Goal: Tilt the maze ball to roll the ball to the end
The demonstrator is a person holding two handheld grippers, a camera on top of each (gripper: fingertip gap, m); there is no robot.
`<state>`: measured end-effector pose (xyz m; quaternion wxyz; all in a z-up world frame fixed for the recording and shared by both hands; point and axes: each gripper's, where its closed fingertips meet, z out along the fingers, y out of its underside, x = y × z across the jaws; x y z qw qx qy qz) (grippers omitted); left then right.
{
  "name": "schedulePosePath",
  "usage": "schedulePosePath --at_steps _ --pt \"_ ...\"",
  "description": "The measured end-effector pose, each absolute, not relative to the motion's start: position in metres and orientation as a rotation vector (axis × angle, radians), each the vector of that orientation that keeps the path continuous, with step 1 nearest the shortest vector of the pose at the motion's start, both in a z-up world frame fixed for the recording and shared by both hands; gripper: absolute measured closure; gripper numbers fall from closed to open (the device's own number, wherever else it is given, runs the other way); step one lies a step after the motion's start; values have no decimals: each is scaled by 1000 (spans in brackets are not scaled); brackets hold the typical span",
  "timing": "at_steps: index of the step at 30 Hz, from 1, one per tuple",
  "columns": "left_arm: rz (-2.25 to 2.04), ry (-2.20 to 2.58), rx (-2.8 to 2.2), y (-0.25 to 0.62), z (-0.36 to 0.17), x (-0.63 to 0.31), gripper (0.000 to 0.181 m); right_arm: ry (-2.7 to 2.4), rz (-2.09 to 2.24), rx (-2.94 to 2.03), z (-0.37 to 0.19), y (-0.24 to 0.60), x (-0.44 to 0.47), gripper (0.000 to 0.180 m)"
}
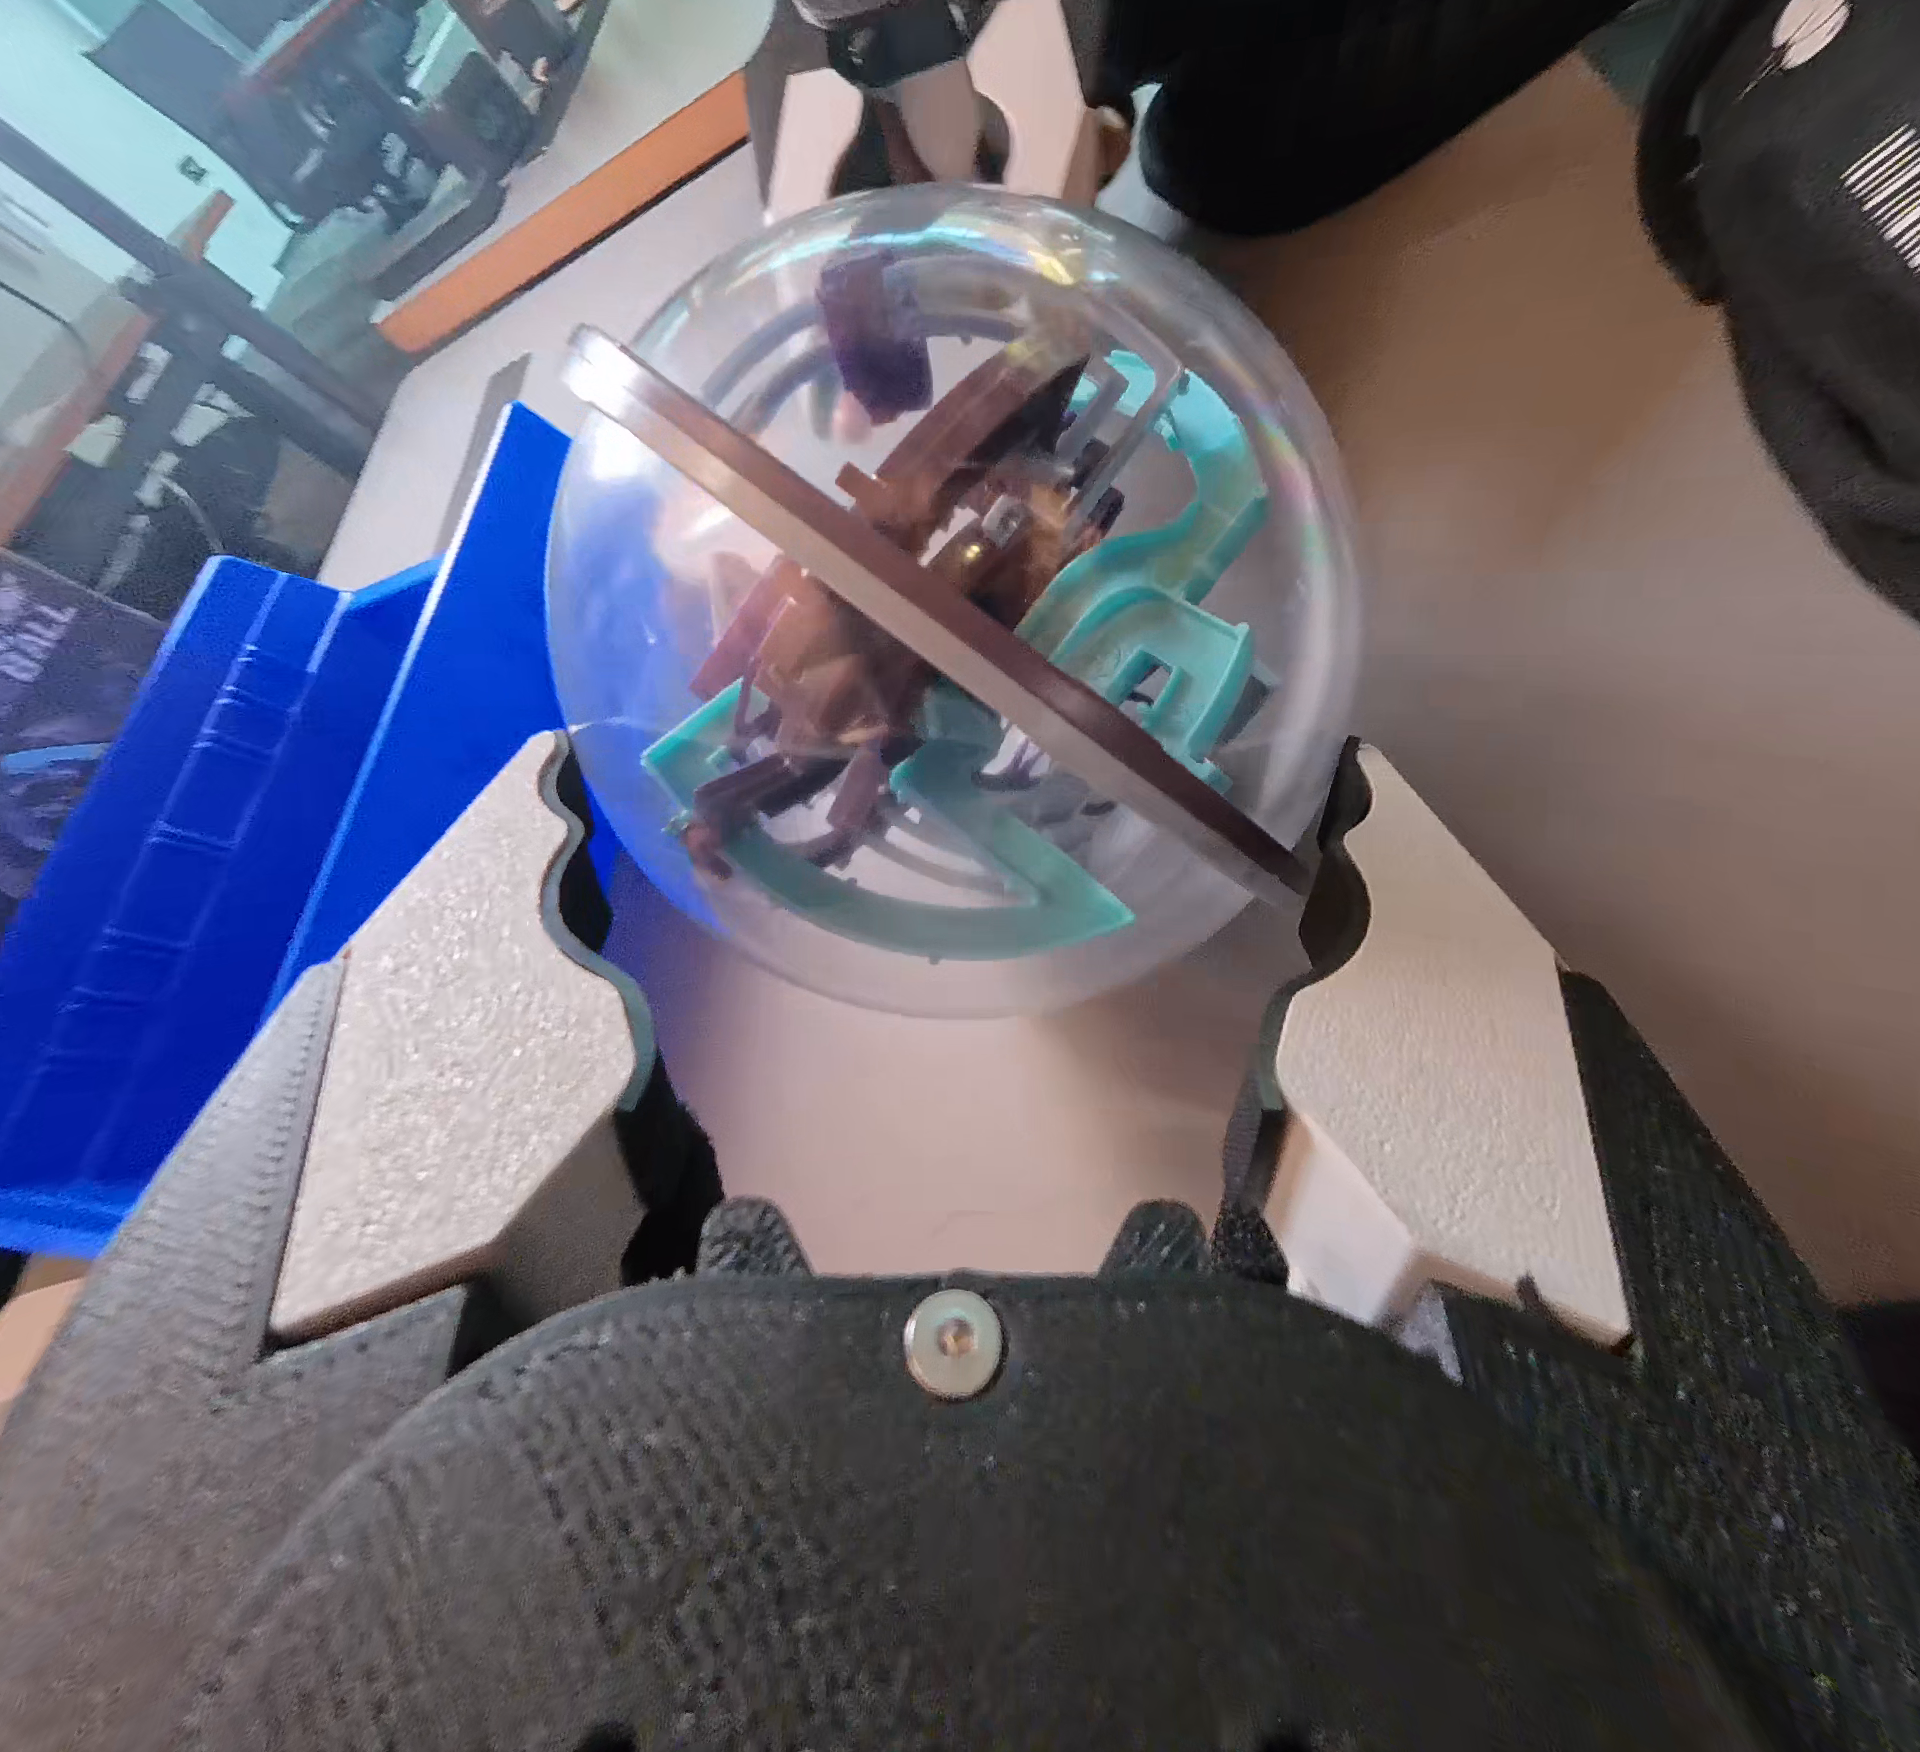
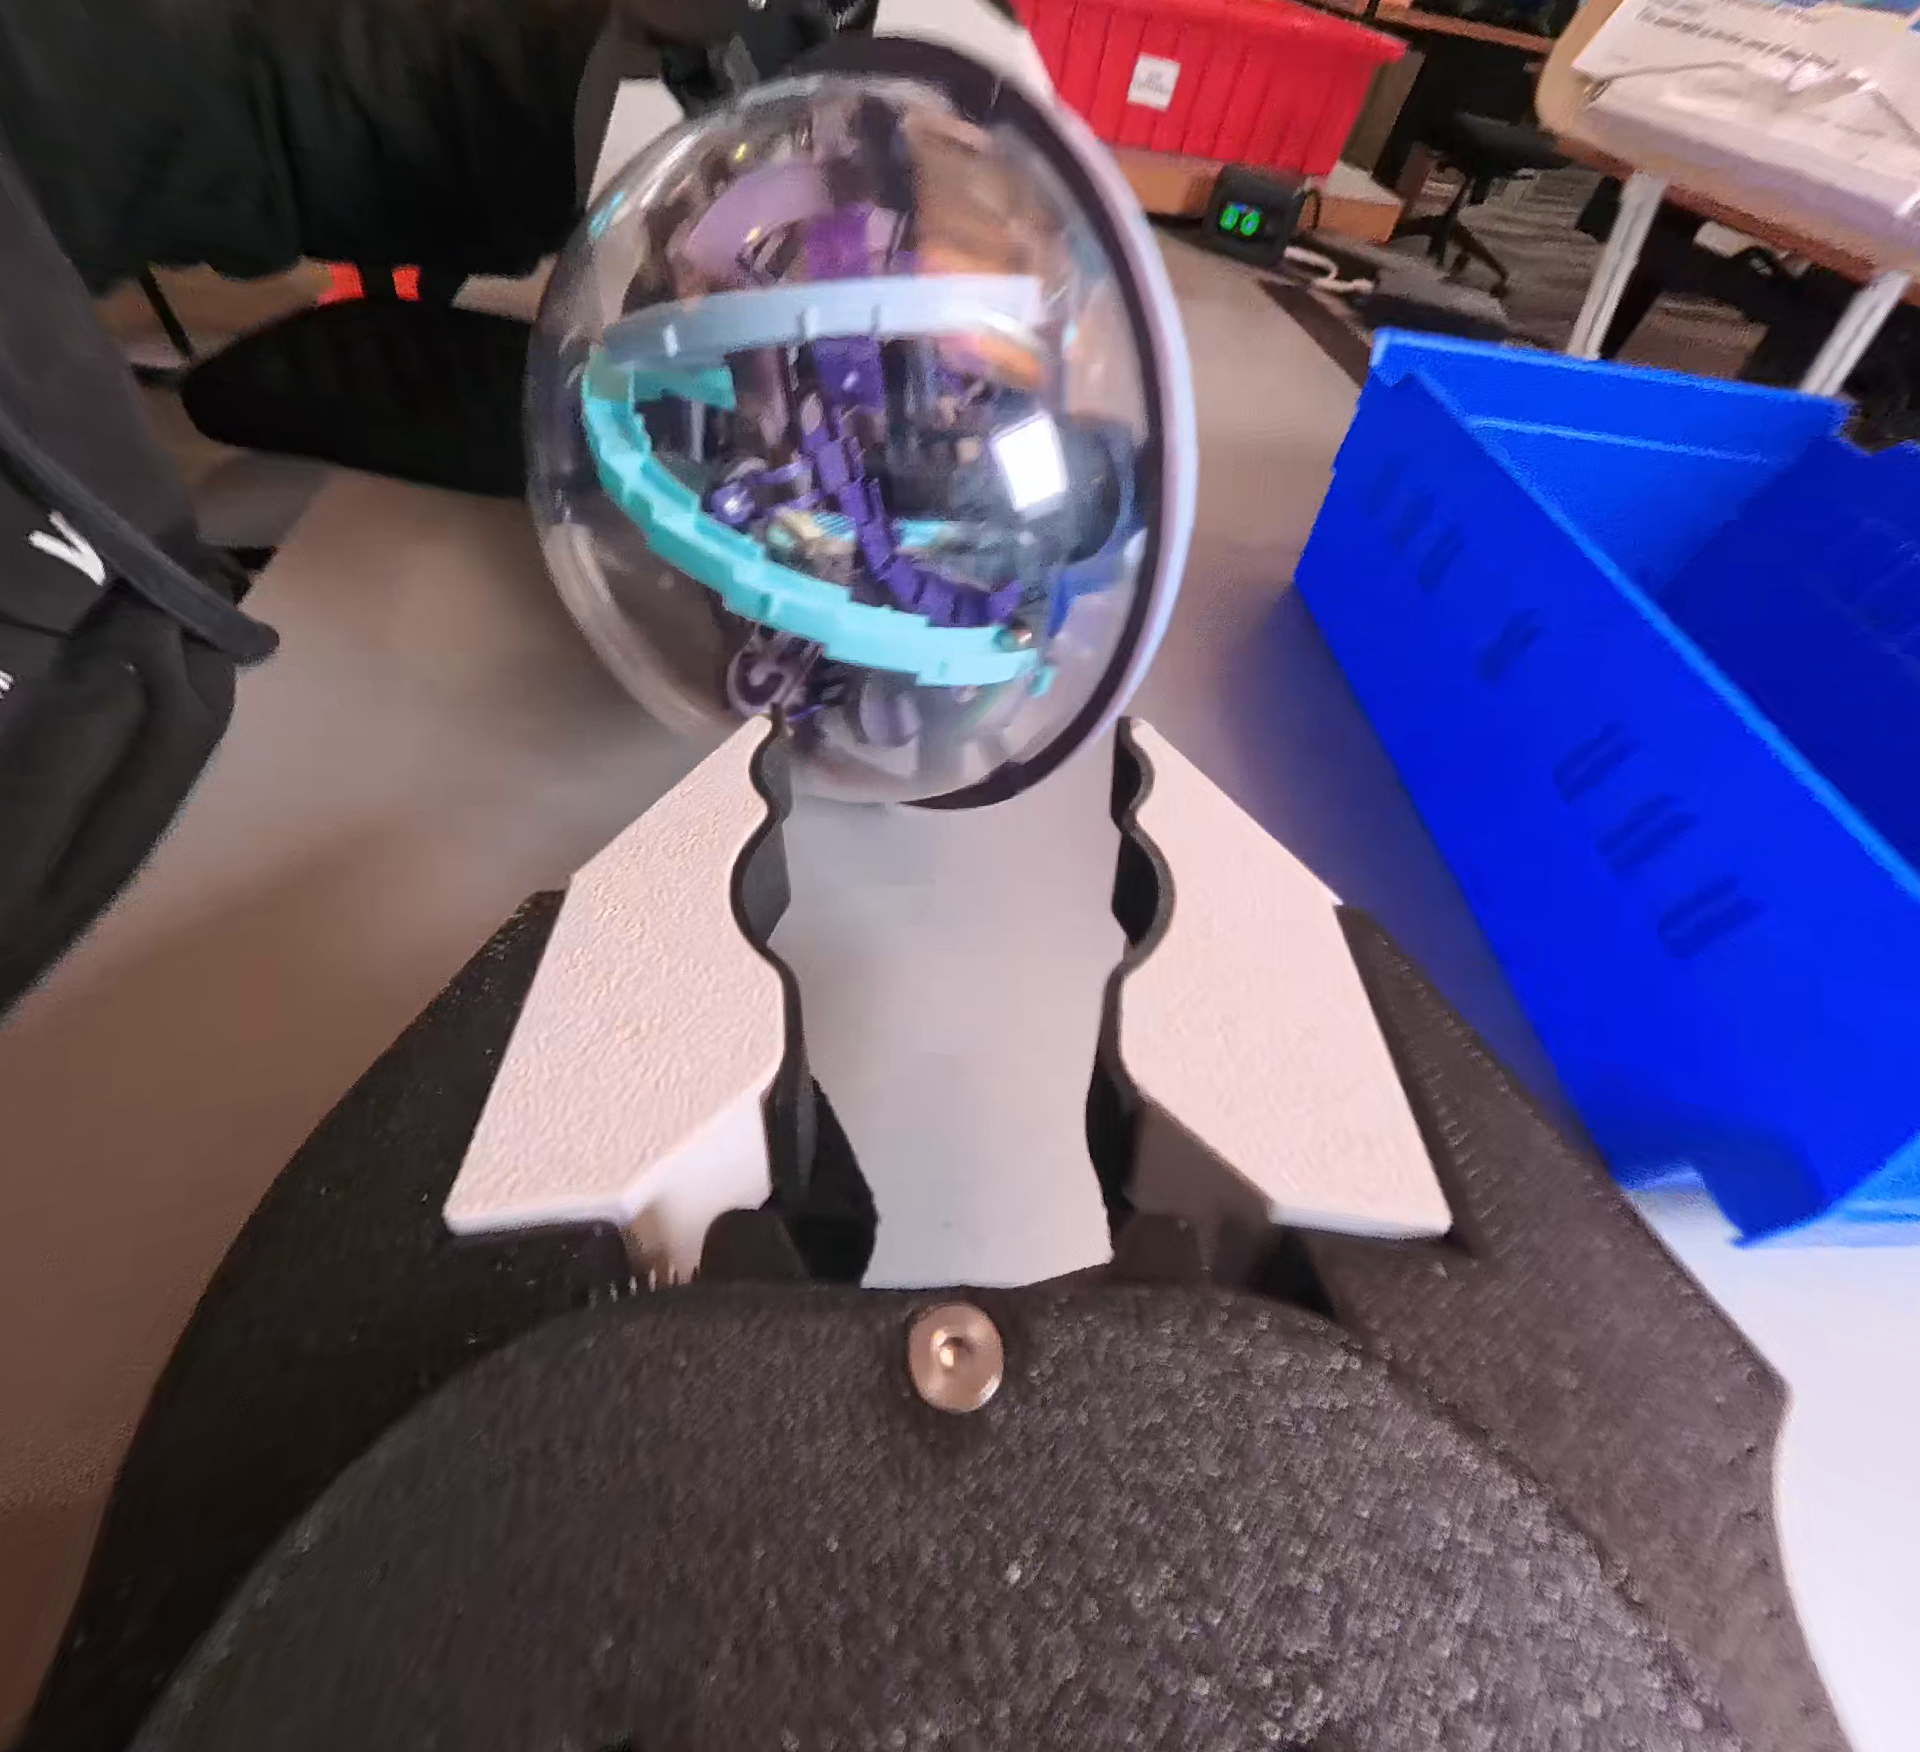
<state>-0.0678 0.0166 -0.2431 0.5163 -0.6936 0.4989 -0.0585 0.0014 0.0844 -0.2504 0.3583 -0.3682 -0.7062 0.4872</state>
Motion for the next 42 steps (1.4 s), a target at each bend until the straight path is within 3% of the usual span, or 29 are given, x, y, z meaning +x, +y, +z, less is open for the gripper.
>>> schedulePosePath --at_steps 9,11,20,28,33,42 --pt "-687 1161 -1786 12 -248 -64 44 -1947 1231 -946 -233 106 -25 137" --pt "-769 1152 -1779 12 -246 -63 44 -1975 1345 -958 -235 100 -27 151" --pt "-1103 1194 -1744 6 -237 -51 45 -1973 1769 -1050 -245 84 -21 157" --pt "-1232 1128 -1685 13 -237 -51 46 -1842 2134 -1163 -233 83 -19 173" --pt "-1339 1079 -1658 13 -236 -53 48 -1866 2162 -1187 -239 82 -16 174" --pt "-1248 859 -1684 29 -226 -82 72 -1806 2134 -1299 -248 104 -18 174"
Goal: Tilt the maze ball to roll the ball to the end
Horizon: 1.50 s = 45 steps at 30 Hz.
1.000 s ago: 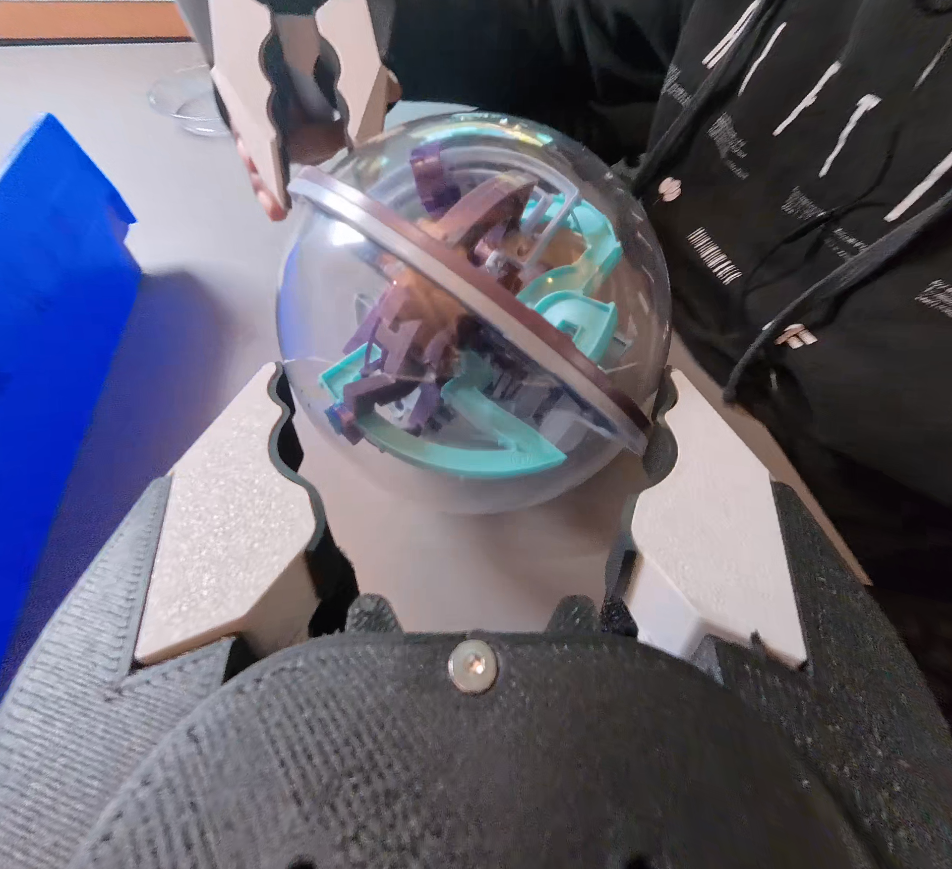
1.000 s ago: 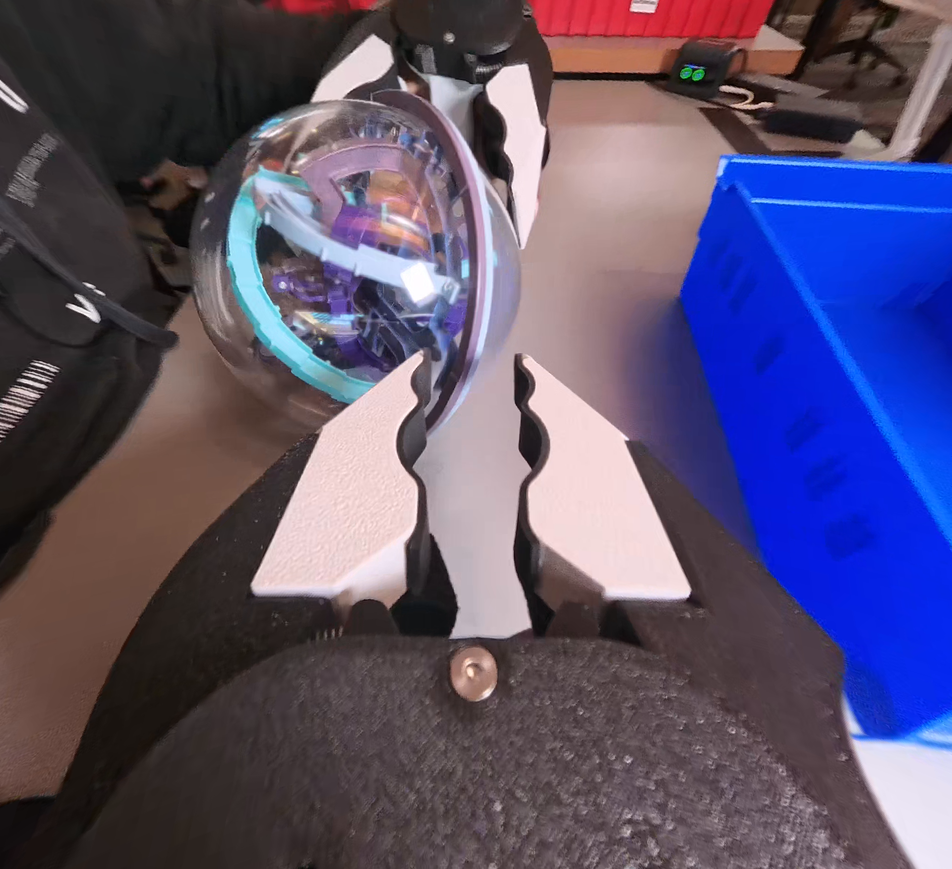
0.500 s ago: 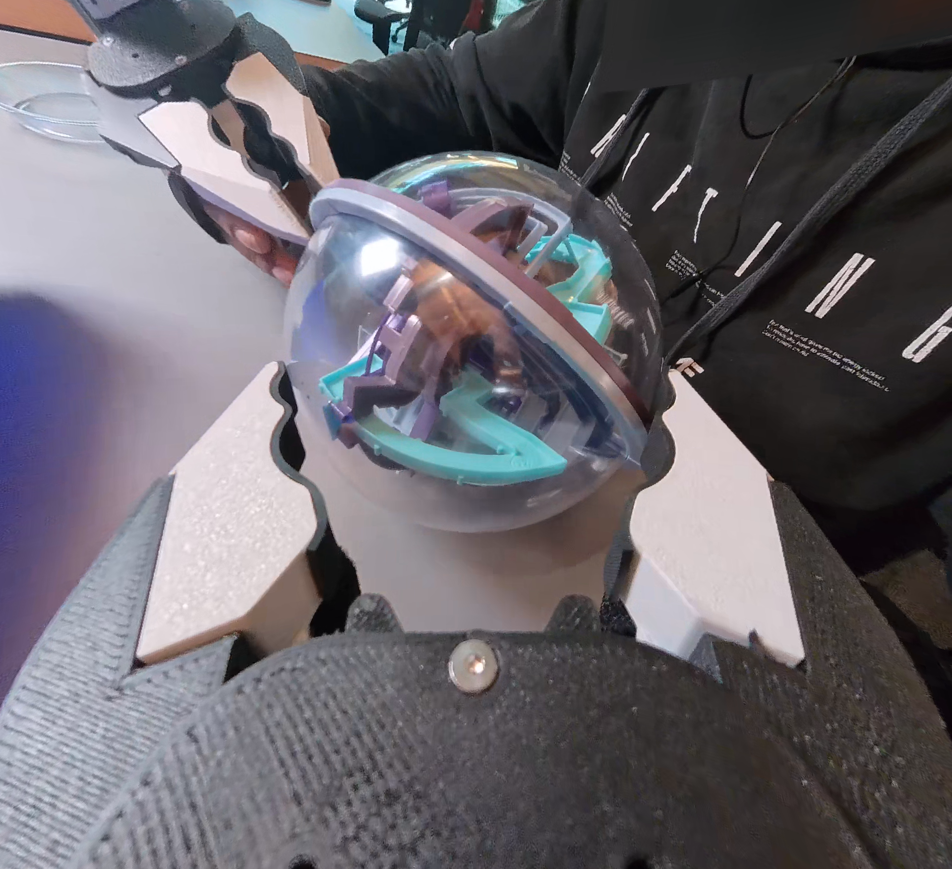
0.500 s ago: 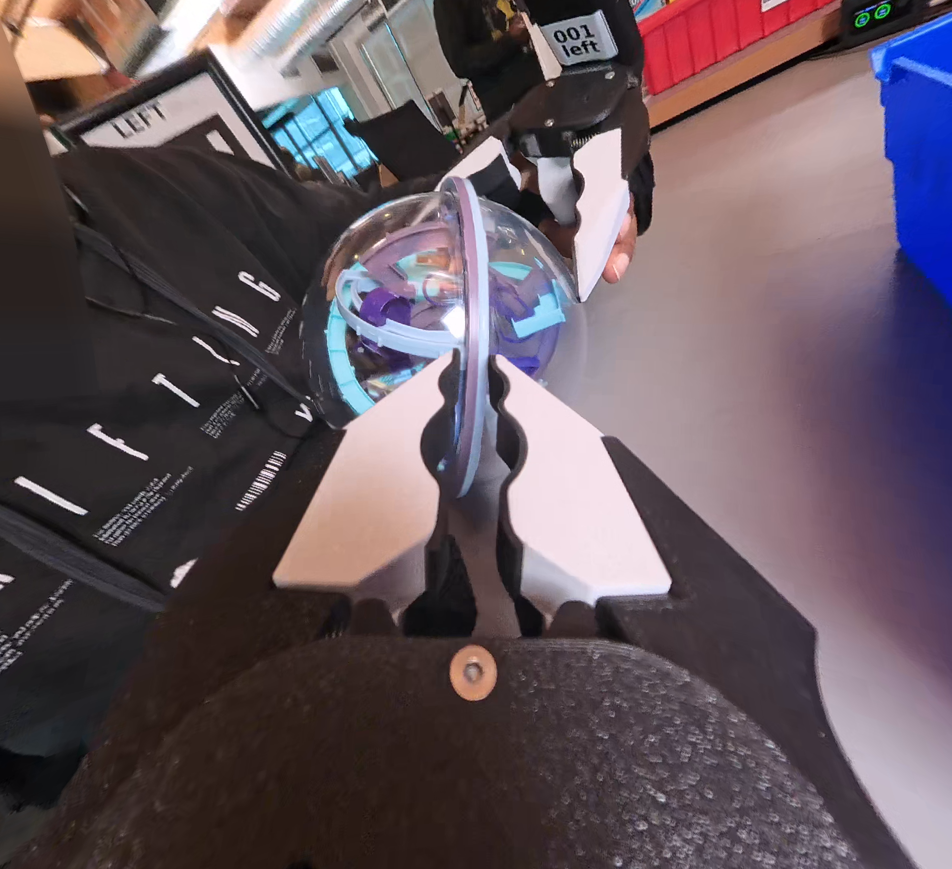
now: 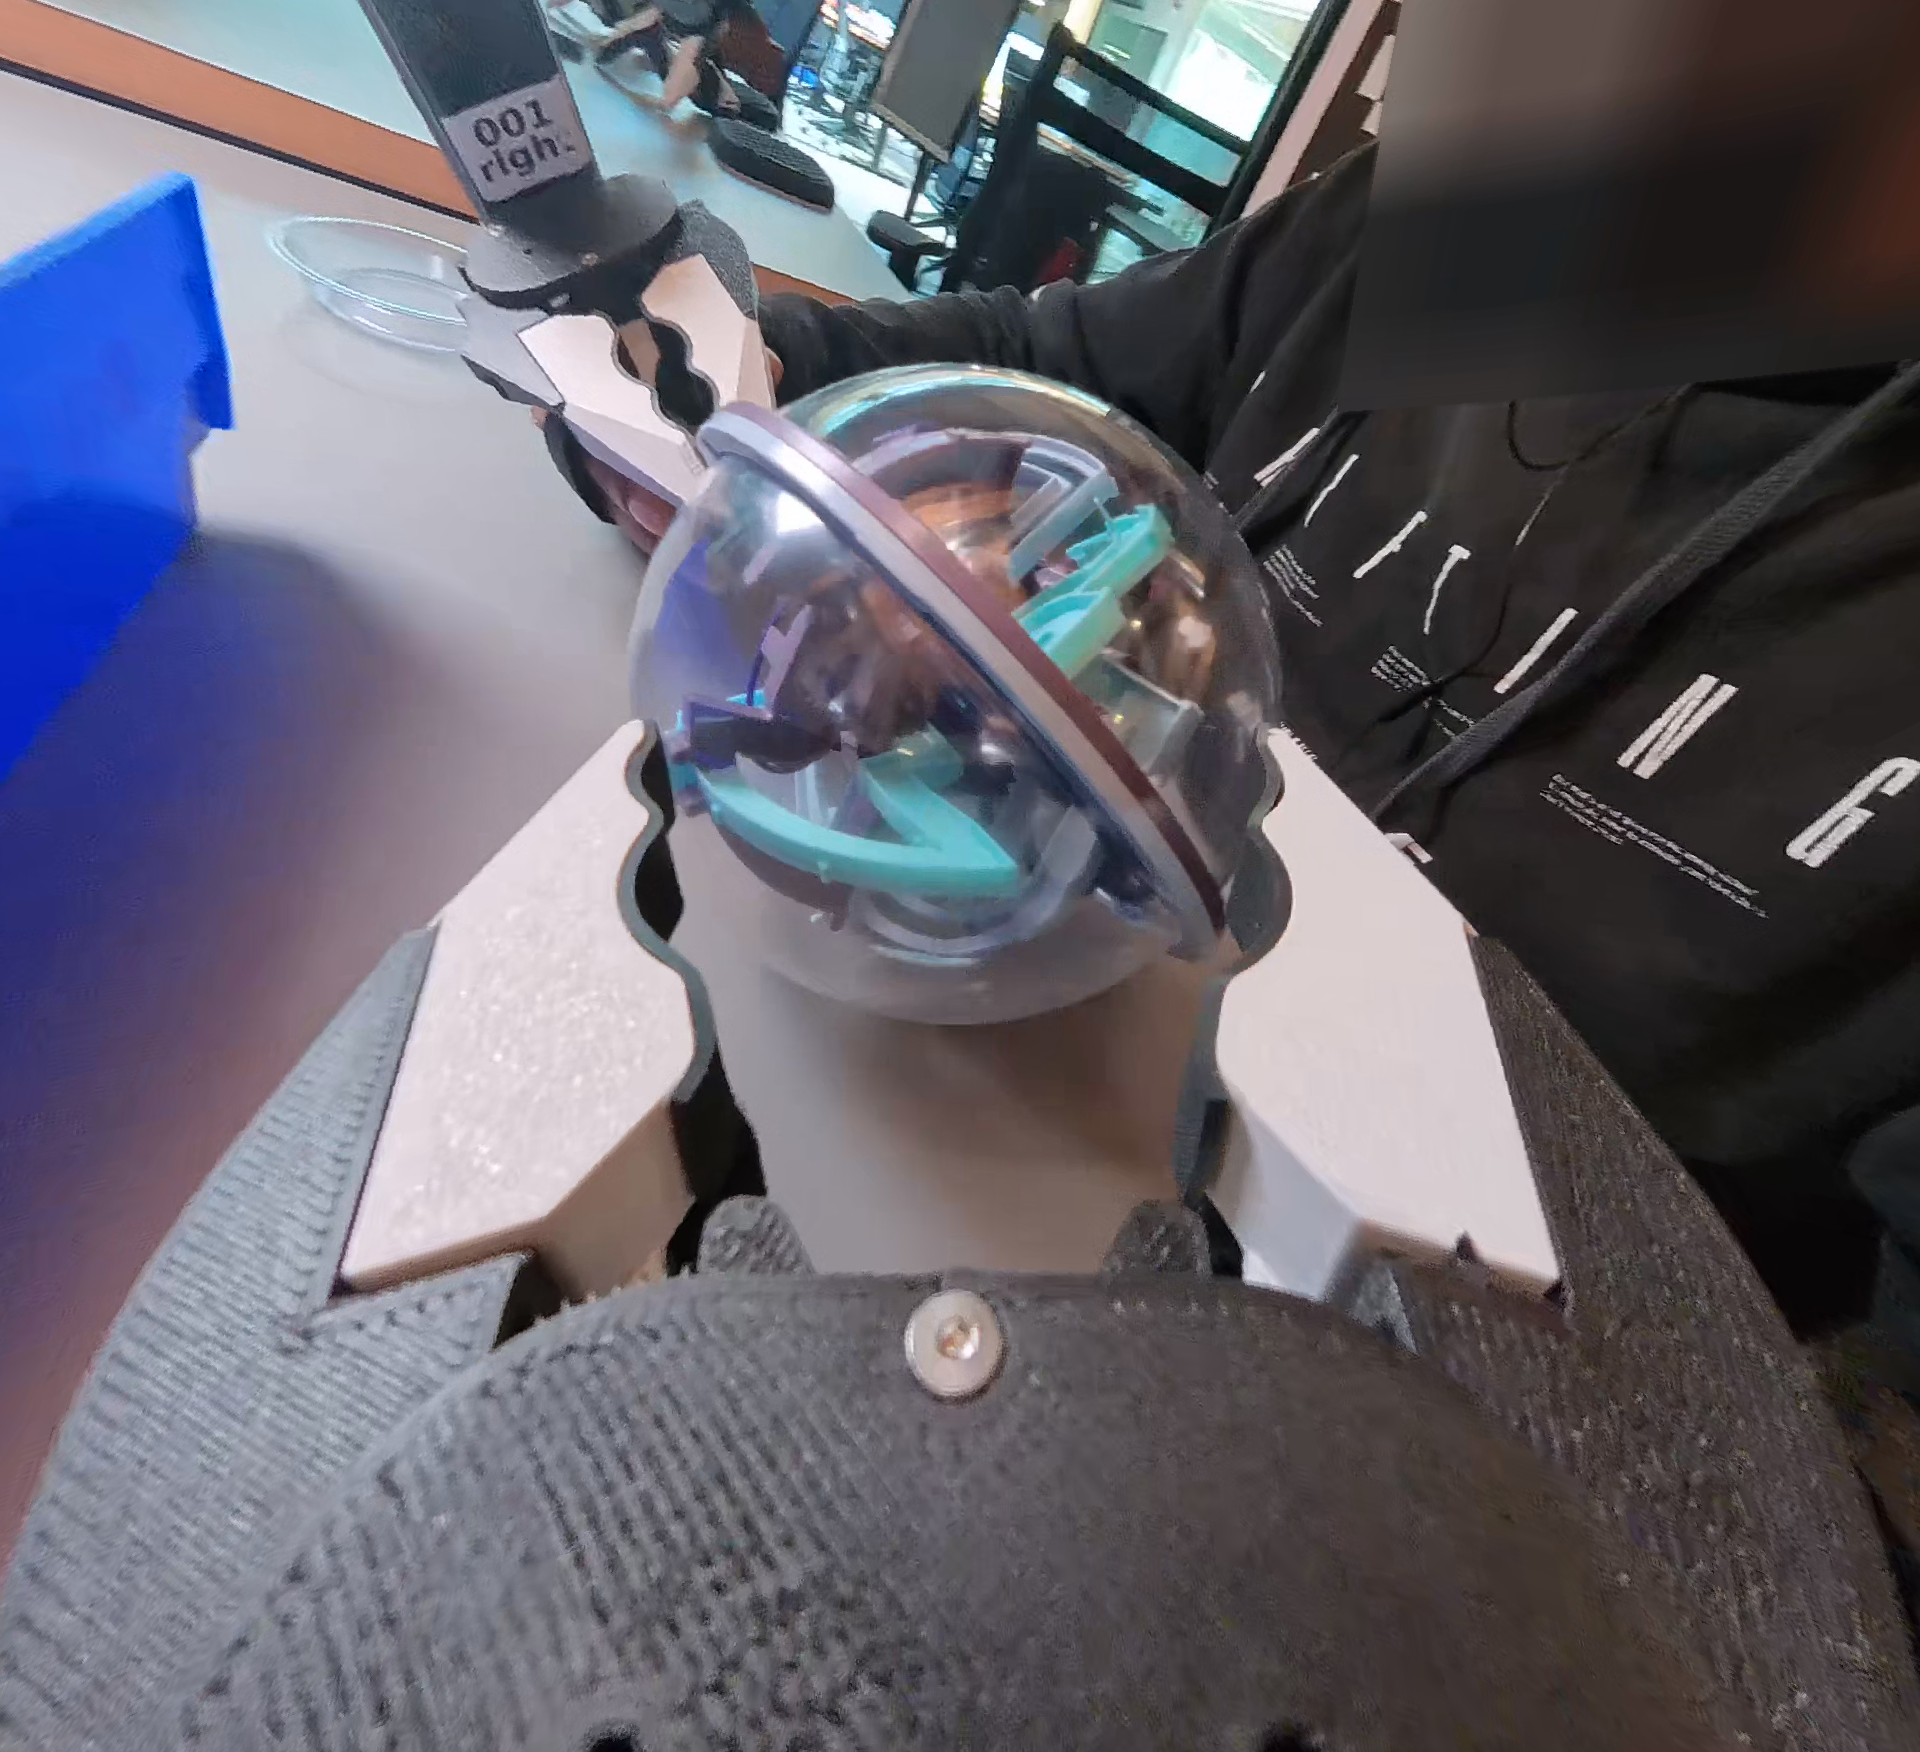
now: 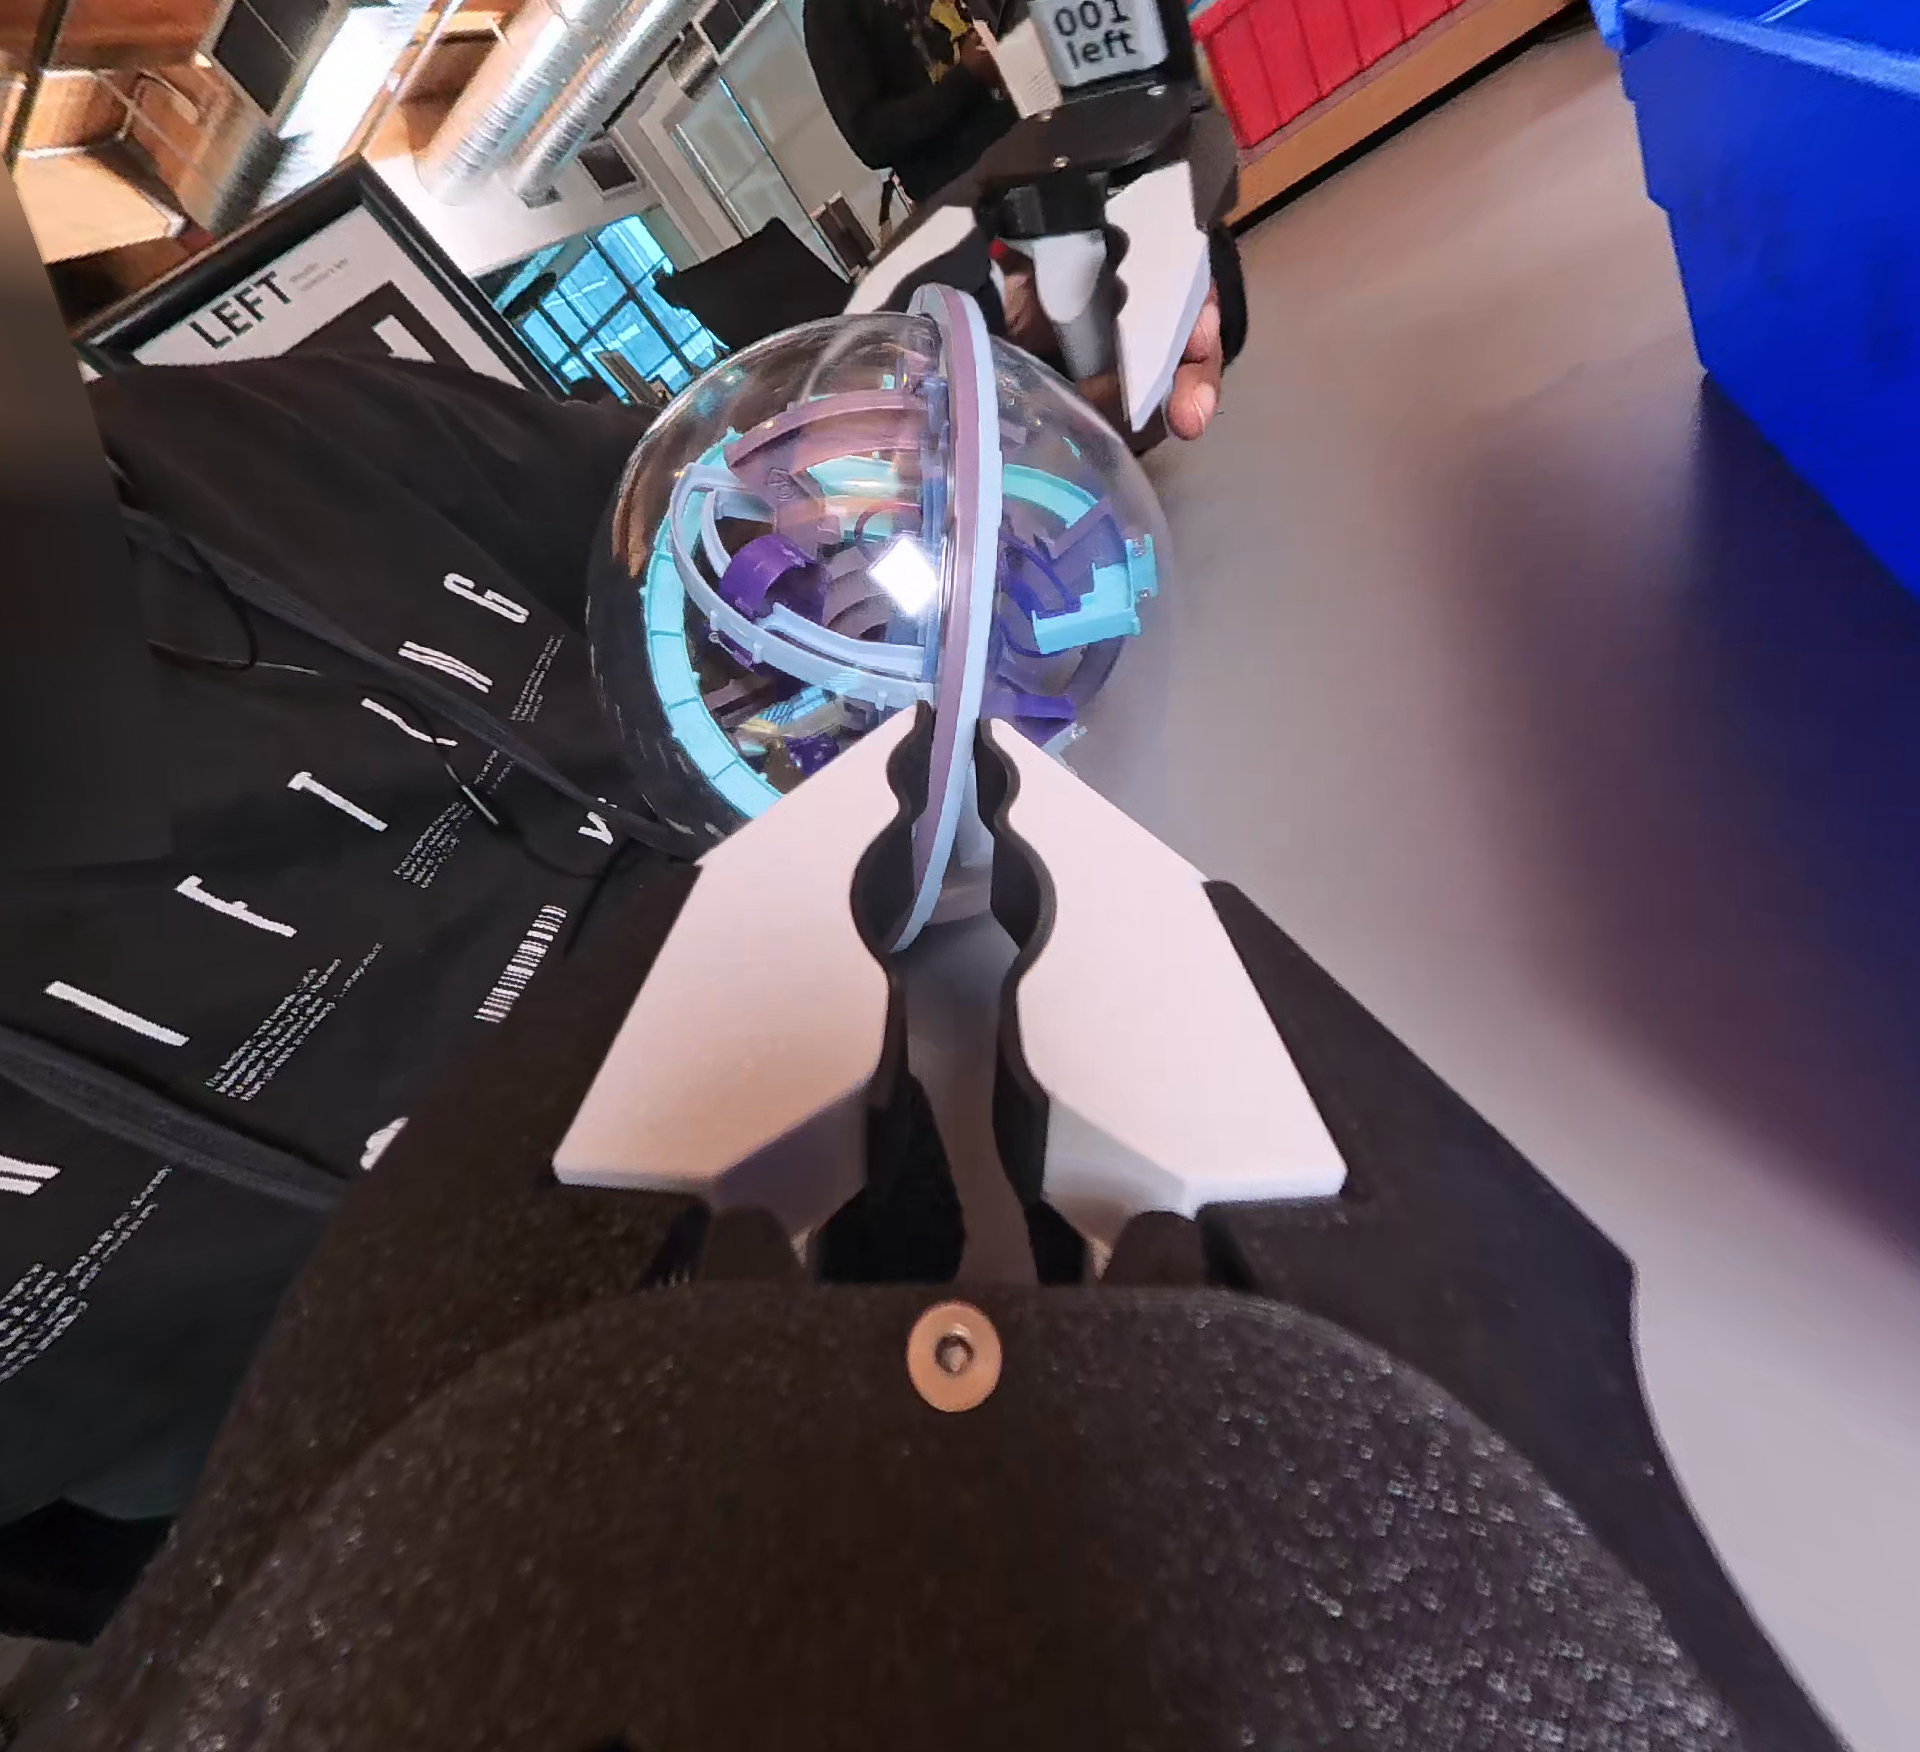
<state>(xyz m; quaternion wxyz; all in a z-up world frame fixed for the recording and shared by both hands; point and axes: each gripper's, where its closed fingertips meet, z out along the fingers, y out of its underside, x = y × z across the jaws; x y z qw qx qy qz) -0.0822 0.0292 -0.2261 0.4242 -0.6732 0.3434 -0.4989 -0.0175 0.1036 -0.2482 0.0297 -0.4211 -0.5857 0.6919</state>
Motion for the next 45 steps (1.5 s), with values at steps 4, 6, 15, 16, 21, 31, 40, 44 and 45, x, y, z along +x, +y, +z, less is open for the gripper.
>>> schedulePosePath --at_steps 4,6,15,16,21,31,40,44,45 --pt "-1066 815 -1718 26 -219 -84 66 -1801 2113 -1305 -251 108 -17 174" --pt "-852 809 -1775 29 -222 -88 62 -1796 2102 -1322 -253 111 -17 174" --pt "-321 722 -1798 33 -228 -70 50 -1705 2102 -1503 -259 124 -21 174" --pt "-295 718 -1803 36 -231 -69 48 -1688 2108 -1534 -261 125 -21 174" --pt "-381 705 -1822 47 -238 -61 46 -1643 2094 -1631 -267 131 -20 175" --pt "-543 613 -1846 60 -235 -70 47 -1578 2001 -1455 -245 145 -16 140" --pt "-707 489 -1830 62 -237 -80 47 -1833 1341 -1004 -255 121 -7 96" --pt "-831 407 -1812 65 -237 -80 48 -1881 1198 -936 -264 103 -17 87" --pt "-839 401 -1810 65 -237 -81 48 -1880 1203 -944 -264 102 -17 88"
